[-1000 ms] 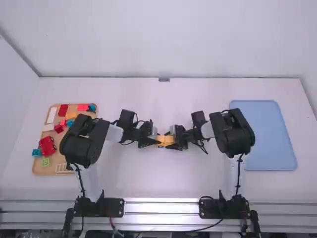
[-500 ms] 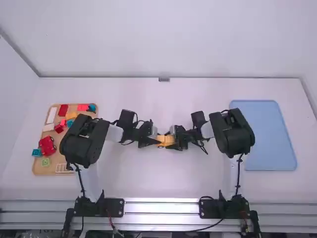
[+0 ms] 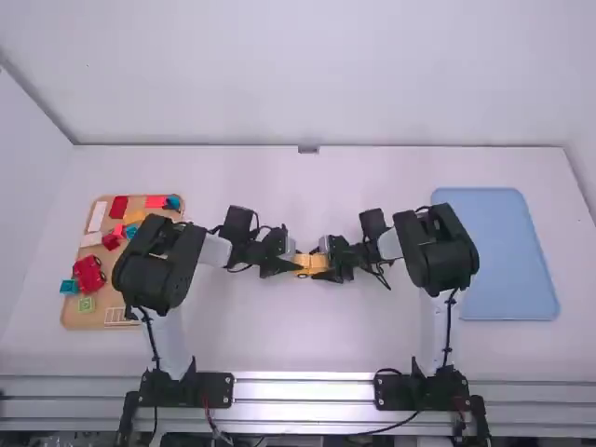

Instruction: Assemble lego blocks to make yellow taxi

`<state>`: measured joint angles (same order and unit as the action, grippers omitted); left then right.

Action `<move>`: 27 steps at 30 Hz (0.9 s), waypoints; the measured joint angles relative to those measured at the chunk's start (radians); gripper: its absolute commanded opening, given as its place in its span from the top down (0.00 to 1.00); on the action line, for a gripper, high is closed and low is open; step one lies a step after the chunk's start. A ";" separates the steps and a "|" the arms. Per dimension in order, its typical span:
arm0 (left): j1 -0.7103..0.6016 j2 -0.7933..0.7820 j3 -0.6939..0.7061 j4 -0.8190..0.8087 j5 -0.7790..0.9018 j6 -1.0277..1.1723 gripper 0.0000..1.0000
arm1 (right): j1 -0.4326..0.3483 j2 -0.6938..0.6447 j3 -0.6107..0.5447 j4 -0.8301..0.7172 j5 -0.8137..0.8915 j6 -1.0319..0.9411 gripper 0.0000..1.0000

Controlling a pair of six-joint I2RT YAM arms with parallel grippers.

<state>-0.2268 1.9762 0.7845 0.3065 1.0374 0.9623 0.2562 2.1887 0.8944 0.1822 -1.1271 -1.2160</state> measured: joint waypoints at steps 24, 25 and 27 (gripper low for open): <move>-0.021 0.000 0.003 0.030 -0.032 -0.050 0.95 | 0.000 0.000 0.000 0.000 0.004 -0.014 0.36; -0.021 0.000 0.003 0.031 -0.033 -0.050 0.95 | 0.000 0.000 0.000 0.001 0.004 -0.014 0.36; -0.021 0.000 0.003 0.032 -0.036 -0.049 0.95 | 0.000 0.000 0.000 0.000 0.004 -0.013 0.37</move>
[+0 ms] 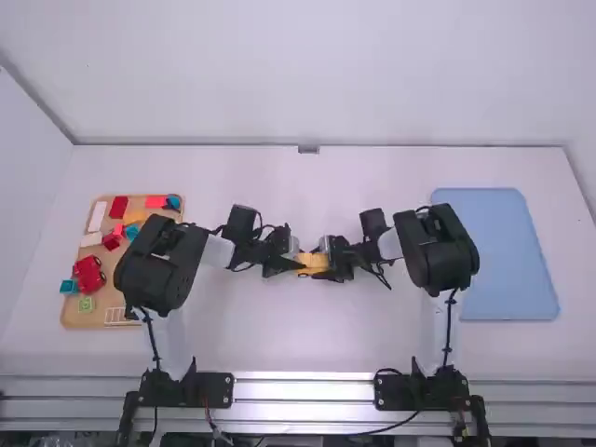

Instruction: Assemble lego blocks to make yellow taxi

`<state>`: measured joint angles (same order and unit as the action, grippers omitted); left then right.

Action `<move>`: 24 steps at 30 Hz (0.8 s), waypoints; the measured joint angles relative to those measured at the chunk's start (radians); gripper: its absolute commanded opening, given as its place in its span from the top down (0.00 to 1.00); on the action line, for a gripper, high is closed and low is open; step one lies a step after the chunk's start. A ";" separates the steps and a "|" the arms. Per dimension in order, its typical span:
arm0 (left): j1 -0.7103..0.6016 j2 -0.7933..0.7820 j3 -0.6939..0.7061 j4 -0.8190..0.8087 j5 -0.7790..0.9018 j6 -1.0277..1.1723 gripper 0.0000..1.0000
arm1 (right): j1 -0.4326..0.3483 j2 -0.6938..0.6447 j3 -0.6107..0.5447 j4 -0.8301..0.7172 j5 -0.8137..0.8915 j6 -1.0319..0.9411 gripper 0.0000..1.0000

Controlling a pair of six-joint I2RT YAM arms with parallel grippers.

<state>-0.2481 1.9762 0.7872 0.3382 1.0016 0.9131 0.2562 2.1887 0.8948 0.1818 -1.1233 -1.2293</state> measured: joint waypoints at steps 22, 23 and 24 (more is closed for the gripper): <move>0.000 0.000 0.005 -0.013 0.000 0.000 0.82 | 0.000 0.000 0.000 -0.001 0.000 0.000 0.37; 0.000 0.000 0.005 -0.016 0.001 0.000 0.82 | 0.000 0.000 0.000 -0.001 0.000 0.000 0.37; 0.000 0.000 0.005 -0.017 0.001 0.000 0.83 | 0.000 0.000 0.000 -0.001 0.000 0.000 0.37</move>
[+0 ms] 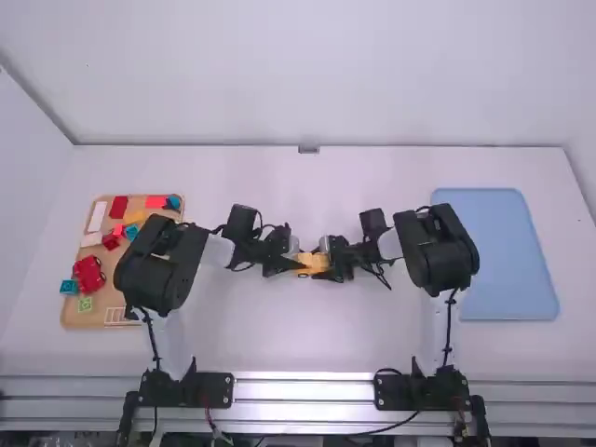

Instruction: Assemble lego blocks to make yellow taxi

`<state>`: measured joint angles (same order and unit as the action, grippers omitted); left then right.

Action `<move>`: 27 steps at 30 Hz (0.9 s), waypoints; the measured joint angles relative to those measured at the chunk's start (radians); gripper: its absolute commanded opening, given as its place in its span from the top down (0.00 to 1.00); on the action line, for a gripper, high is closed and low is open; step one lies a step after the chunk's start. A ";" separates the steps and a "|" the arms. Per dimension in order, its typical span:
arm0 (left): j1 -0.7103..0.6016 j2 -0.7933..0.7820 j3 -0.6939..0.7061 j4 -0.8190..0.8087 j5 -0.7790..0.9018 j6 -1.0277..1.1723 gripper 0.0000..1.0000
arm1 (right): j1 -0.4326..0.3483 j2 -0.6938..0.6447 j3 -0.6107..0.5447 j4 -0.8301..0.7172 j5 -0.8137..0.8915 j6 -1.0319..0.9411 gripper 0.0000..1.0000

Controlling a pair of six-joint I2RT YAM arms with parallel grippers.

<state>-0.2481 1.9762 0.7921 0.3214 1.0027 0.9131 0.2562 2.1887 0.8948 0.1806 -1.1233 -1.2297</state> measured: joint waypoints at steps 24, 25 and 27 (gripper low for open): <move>-0.005 0.000 0.003 -0.018 0.010 0.000 0.61 | 0.000 0.000 0.000 0.001 0.000 0.000 0.37; -0.006 0.000 0.003 -0.018 0.010 0.000 0.62 | 0.000 0.000 0.000 0.001 0.000 0.000 0.37; -0.006 0.000 0.003 -0.018 0.009 0.000 0.67 | 0.001 0.000 0.000 0.000 0.000 0.000 0.37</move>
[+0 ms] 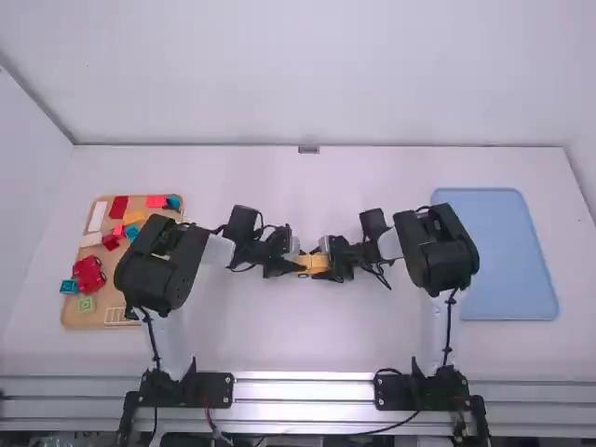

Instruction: Assemble lego blocks to make yellow taxi

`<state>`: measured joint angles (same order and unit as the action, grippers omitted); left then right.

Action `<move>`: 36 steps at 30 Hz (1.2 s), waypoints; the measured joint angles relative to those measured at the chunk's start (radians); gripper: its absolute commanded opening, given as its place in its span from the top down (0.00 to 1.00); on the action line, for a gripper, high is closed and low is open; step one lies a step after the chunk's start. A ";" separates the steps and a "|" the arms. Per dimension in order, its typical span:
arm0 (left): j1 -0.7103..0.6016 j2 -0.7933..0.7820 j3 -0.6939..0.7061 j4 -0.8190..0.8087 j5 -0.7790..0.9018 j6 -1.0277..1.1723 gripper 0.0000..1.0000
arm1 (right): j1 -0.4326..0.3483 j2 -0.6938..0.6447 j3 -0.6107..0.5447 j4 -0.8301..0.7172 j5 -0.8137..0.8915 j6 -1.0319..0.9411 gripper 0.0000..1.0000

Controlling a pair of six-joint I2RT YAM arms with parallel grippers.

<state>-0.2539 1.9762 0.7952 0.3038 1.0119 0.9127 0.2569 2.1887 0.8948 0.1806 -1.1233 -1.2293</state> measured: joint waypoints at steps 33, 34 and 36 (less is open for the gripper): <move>0.000 0.000 0.002 0.067 -0.026 -0.007 0.35 | 0.001 0.000 0.002 0.002 0.002 0.003 0.36; 0.004 0.000 0.002 0.079 -0.015 -0.007 0.35 | 0.001 0.000 0.002 0.002 0.003 0.003 0.36; 0.007 0.000 0.002 0.082 -0.003 -0.008 0.33 | 0.001 0.000 0.002 0.003 0.003 0.003 0.36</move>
<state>-0.2466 1.9762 0.7967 0.3862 1.0092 0.9047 0.2581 2.1887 0.8967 0.1833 -1.1202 -1.2263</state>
